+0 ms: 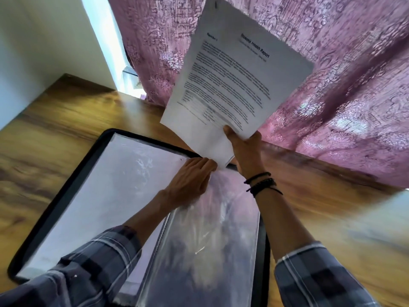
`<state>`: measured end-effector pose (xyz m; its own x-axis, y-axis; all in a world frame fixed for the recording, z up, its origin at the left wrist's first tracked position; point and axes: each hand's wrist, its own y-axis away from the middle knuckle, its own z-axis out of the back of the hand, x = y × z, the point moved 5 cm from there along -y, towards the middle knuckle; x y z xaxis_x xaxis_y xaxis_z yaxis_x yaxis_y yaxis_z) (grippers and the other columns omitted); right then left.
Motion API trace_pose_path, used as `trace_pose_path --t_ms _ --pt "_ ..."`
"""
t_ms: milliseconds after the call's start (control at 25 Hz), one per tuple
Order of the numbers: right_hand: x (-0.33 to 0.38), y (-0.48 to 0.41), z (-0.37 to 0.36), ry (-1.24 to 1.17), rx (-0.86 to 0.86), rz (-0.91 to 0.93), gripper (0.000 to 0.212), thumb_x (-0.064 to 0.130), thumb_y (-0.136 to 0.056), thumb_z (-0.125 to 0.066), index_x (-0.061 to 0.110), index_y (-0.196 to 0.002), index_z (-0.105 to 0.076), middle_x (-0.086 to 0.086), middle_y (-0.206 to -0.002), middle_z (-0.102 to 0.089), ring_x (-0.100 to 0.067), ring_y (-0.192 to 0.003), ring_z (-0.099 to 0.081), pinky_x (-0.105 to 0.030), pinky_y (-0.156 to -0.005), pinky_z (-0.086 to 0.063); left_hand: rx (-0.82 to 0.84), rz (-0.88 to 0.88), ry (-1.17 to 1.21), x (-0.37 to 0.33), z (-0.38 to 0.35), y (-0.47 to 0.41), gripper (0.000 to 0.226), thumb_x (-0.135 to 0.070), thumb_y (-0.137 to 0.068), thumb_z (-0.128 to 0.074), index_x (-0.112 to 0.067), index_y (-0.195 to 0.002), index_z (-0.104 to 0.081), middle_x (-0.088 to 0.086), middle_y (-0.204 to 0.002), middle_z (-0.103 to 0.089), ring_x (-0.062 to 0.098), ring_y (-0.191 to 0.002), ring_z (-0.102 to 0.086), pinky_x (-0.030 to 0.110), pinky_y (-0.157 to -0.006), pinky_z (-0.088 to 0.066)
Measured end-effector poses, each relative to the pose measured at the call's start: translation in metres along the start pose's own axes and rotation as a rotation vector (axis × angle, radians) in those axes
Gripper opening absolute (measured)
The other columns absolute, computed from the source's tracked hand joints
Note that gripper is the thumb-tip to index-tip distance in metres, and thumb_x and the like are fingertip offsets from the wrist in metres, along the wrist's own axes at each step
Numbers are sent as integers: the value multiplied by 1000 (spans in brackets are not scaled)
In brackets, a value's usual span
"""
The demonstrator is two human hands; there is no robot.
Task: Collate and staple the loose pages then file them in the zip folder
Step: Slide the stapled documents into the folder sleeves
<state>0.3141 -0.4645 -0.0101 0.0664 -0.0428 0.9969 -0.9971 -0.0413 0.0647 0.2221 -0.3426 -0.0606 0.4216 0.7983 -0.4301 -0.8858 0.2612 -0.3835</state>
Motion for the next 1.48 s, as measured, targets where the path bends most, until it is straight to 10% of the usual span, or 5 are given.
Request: trace_pose_path --t_ms 440,680,1160,1360,1480 --pt "-30 -2 90 244 -47 -1 16 12 -91 -68 22 -104 -67 4 -105 -72 -7 -95 -70 -29 -86 -57 23 287 51 38 8 -5 36 -53 -88 -40 -26 -108 -51 -10 -82 -64 13 -100 -52 38 -98 -23" --pt "-59 -6 87 305 75 -88 25 11 -90 -69 11 -115 -66 -1 -111 -70 4 -88 -69 -15 -77 -55 -27 344 1 54 3 -1 15 -27 -91 -40 -23 -100 -52 -5 -93 -57 19 -100 -43 30 -87 -15" --pt "-78 -9 88 166 91 -226 31 19 -97 -60 4 -125 -63 -9 -121 -69 -24 -112 -66 -47 -102 -50 140 242 -111 23 -8 -19 38 -60 -82 -49 -25 -84 -64 -5 -96 -64 24 -106 -52 45 -100 -27" --pt "-68 -13 90 137 94 -242 41 46 -85 -67 19 -115 -68 -9 -119 -71 -29 -111 -67 -50 -100 -51 314 171 -14 -35 -46 -59 23 -36 -94 -53 -18 -101 -67 1 -113 -61 24 -119 -45 45 -108 -21" --pt "-73 -10 104 117 170 -436 42 22 -85 -70 -1 -120 -65 -21 -122 -67 -40 -116 -61 -54 -104 -46 219 202 -25 -35 -51 -60 22 -32 -94 -54 -16 -99 -68 3 -109 -61 27 -113 -49 44 -103 -25"
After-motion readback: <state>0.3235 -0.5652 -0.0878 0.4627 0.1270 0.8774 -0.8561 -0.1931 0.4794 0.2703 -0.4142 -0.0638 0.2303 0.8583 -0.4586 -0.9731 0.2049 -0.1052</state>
